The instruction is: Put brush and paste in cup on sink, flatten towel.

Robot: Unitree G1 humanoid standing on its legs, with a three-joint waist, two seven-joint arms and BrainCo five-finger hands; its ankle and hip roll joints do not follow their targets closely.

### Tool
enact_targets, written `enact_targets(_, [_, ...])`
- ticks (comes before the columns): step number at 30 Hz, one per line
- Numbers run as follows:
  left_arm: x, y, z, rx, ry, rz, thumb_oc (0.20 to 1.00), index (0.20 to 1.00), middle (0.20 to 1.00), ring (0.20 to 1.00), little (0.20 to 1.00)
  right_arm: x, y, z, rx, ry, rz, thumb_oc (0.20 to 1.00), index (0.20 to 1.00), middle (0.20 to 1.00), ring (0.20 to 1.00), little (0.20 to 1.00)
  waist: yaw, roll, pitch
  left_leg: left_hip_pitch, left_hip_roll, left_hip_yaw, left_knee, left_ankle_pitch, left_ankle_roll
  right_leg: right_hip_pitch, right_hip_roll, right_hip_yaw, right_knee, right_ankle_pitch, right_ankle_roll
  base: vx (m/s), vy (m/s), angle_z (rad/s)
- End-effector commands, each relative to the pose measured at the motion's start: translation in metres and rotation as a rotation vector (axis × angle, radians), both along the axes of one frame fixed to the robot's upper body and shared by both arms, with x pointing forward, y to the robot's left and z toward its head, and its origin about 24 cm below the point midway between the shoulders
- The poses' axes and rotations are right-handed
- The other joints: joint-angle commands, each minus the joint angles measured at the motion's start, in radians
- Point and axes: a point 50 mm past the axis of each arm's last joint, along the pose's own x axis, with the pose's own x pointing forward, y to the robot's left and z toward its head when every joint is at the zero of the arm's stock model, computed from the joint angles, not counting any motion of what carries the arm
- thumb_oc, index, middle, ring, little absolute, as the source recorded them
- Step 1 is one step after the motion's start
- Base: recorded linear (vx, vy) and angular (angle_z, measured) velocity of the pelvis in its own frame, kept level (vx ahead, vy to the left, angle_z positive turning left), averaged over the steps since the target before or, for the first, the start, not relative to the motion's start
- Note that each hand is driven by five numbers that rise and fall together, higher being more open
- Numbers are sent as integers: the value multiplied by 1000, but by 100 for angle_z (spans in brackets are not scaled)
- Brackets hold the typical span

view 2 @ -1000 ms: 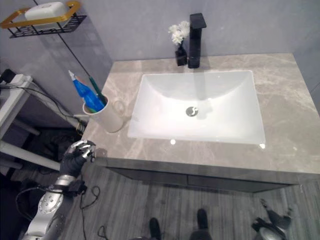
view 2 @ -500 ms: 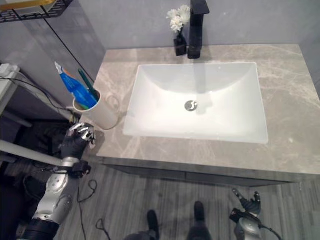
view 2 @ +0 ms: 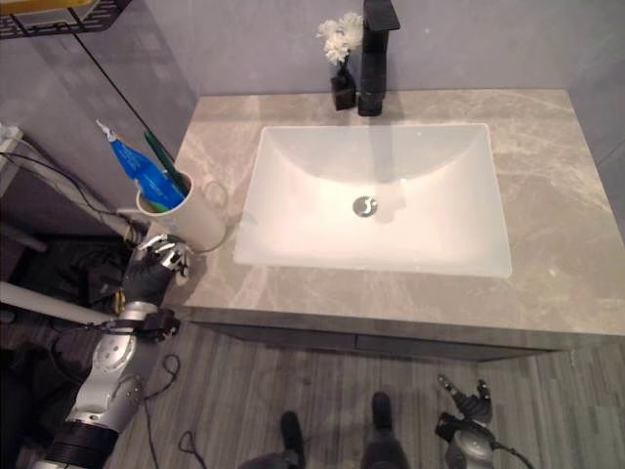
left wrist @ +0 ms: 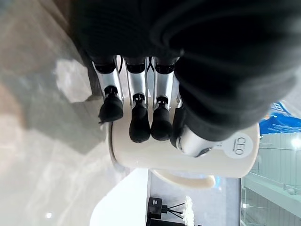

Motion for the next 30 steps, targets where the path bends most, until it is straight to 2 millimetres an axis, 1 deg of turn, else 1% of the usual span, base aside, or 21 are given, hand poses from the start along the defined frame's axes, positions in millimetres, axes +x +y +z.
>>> enact_targets(1, [14, 2, 16, 2, -84, 4, 200, 200, 200, 200, 200, 11, 5, 2, 17, -21, 16, 1000, 1000, 1000, 1000, 1000, -17, -20, -9, -12, 69, -23, 2, 53, -68, 42, -28, -5, 20, -15, 13, -8, -19, -9])
enact_targets(4, [17, 1, 20, 16, -102, 16, 200, 200, 200, 200, 200, 12, 7, 1, 23, -21, 31, 1000, 1000, 1000, 1000, 1000, -20, -22, -7, -15, 72, -22, 2, 57, -72, 40, -25, -7, 20, -15, 12, -6, -15, -9])
enact_targets(8, [22, 14, 26, 26, -114, 83, 200, 200, 200, 200, 200, 8, 22, -3, 49, -14, 110, 1000, 1000, 1000, 1000, 1000, -25, -25, -1, -23, 79, -15, 2, 64, -79, 25, -20, -1, 23, -12, 10, -2, -5, -1])
enact_targets(13, [25, 21, 33, 38, -135, 124, 200, 200, 200, 200, 200, 1, 29, -10, 65, 27, 137, 1000, 1000, 1000, 1000, 1000, -29, -29, 6, -29, 86, -10, 2, 67, -83, 15, -17, 4, 23, -8, 10, -2, -1, -1])
enact_targets(16, [29, 25, 38, 42, -149, 147, 200, 200, 200, 200, 200, 1, 32, -10, 69, 27, 160, 1000, 1000, 1000, 1000, 1000, -34, -31, 12, -34, 89, -3, 2, 69, -85, 4, -14, 10, 24, -5, 10, -4, -2, -1])
enact_targets(24, [39, 31, 50, 61, -176, 198, 200, 200, 200, 200, 200, -1, 31, -11, 72, 23, 144, 1000, 1000, 1000, 1000, 1000, -45, -41, 25, -50, 97, 5, 2, 71, -88, -24, -6, 19, 37, -5, 10, -3, -5, -3])
enact_targets(26, [44, 34, 58, 63, -196, 227, 200, 200, 200, 200, 200, -1, 29, -10, 67, 20, 130, 1000, 1000, 1000, 1000, 1000, -53, -48, 33, -57, 101, 12, 2, 71, -89, -44, -2, 26, 51, -7, 10, -12, -7, -20])
enact_targets(30, [46, 31, 60, 55, -207, 226, 200, 200, 200, 200, 200, -3, 29, -12, 68, 32, 121, 1000, 1000, 1000, 1000, 1000, -53, -51, 35, -56, 103, 15, 2, 70, -87, -52, 0, 29, 67, -11, 10, 0, -4, -6])
